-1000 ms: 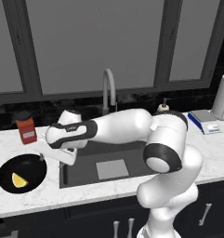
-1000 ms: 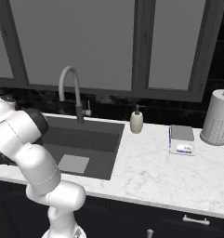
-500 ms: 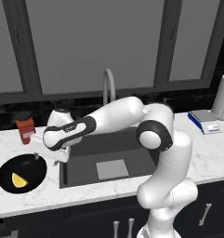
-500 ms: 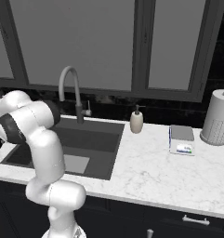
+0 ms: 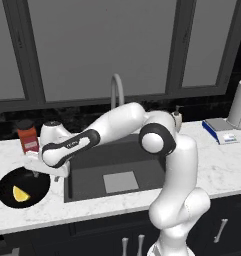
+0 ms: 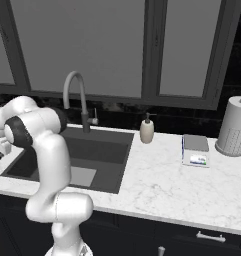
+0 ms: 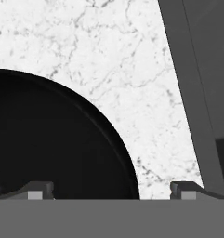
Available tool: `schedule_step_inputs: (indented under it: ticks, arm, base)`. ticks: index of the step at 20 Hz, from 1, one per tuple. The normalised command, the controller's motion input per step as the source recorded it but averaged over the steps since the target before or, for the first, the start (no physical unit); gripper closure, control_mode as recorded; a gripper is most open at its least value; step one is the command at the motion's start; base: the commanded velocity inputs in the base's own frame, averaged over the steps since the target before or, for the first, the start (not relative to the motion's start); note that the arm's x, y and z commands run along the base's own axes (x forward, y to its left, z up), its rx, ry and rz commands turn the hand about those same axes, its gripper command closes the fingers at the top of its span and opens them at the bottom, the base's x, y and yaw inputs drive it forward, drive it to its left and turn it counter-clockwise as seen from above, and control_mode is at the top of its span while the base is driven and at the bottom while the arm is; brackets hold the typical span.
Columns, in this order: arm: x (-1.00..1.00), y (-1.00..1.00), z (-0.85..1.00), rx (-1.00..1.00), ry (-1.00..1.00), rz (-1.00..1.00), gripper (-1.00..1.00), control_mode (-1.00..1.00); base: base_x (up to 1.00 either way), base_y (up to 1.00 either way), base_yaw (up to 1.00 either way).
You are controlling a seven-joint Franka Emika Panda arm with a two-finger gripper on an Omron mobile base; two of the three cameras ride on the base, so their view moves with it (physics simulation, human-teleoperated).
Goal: Pick the lemon wedge from the sink and place it in the bowl. Then pick the bowl and place it in the microwave. Then close the microwave door and press the start button.
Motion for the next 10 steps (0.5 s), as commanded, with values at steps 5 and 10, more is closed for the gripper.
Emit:
schedule_step_inputs:
  ticks: [5, 10]
  arm:
    - [0.01, 0.0, -0.26, -0.05, 0.0, 0.0, -1.0, -1.0]
    - [0.0, 0.0, -0.41, -0.03, -0.03, 0.02, -1.0, -1.0]
  base:
    - [0.0, 0.0, 0.0]
    - [0.0, 0.0, 0.0]
